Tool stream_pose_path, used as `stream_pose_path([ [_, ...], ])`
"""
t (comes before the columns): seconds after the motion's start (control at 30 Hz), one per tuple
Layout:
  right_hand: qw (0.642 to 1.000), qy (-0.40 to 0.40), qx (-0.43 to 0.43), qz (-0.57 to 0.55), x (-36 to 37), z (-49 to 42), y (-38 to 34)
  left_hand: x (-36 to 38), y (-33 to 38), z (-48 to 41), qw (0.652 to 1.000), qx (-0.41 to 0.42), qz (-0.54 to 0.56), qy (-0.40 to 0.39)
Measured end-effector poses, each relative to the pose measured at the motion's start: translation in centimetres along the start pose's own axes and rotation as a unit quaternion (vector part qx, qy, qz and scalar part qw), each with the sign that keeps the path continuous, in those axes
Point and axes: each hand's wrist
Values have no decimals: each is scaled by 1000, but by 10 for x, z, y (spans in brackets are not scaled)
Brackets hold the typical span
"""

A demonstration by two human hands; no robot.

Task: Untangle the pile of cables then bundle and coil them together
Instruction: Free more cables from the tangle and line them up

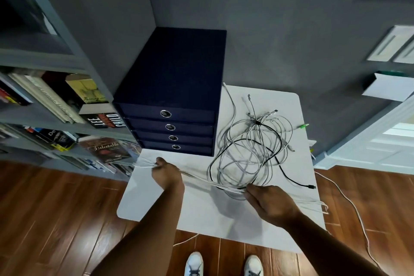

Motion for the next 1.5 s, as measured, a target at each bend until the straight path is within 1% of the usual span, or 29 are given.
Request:
stream_pose_path([
  [0.1, 1000, -5, 30, 8, 2, 14, 17, -3, 8, -12, 1000, 8, 2, 14],
  [0.2, 998, -13, 52, 23, 4, 34, 38, -3, 18, -19, 999, 37, -8, 24],
  [0.3, 995, -31, 85, 34, 5, 50, 53, -1, 23, -25, 999, 33, 14, 39],
  [0.47, 990, -55, 125, 42, 4, 64, 69, 7, 25, -16, 999, 31, 34, 24],
  [0.6, 986, -70, 146, 36, 2, 68, 73, 15, 26, -16, 998, -7, 59, 12],
  [0.7, 985, -73, 151, 38, 1, 77, 77, 19, 36, -20, 990, -103, 101, 0],
  [0.73, 986, -69, 147, 47, 0, 78, 77, 20, 40, -22, 988, -121, 99, -11],
  [0.8, 986, -40, 138, 83, -1, 76, 76, 22, 44, -23, 986, -130, 103, -15],
  [0.83, 986, -22, 132, 97, 0, 73, 75, 23, 45, -20, 987, -121, 107, -16],
  [0.9, 988, -10, 111, 104, 2, 70, 73, 26, 45, -12, 986, -103, 128, -27],
  [0.97, 991, -8, 98, 96, 2, 65, 71, 29, 44, -5, 986, -57, 151, -34],
  [1.0, 990, -4, 104, 90, 2, 61, 69, 30, 43, 1, 987, -33, 155, -40],
  [1.07, 988, 30, 128, 76, 0, 47, 58, 34, 40, 13, 985, 7, 159, -69],
  [1.13, 988, 70, 134, 29, -4, 23, 40, 36, 34, 30, 982, 29, 157, -106],
  [1.17, 989, 85, 123, -6, -6, 9, 29, 36, 31, 39, 979, 37, 159, -126],
  [1.27, 988, 105, 58, -98, -18, -31, -5, 37, 24, 65, 967, 61, 169, -179],
  [1.3, 988, 95, 37, -118, -21, -42, -16, 38, 22, 72, 964, 65, 171, -193],
  [1.37, 989, 42, 9, -140, -20, -59, -35, 41, 21, 81, 957, 78, 172, -220],
  [1.43, 989, -30, -3, -148, -14, -71, -47, 43, 21, 88, 949, 98, 171, -247],
  [1.47, 986, -56, -4, -156, -10, -74, -52, 43, 22, 90, 946, 107, 168, -257],
  [1.5, 983, -65, 6, -174, -8, -77, -56, 43, 22, 93, 944, 114, 162, -265],
])
Point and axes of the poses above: each hand's wrist, its own z-axis away from the middle knuckle, its own x-axis out of the palm, y = z × x, and after that the axes turned 11 degrees about z, right-handed
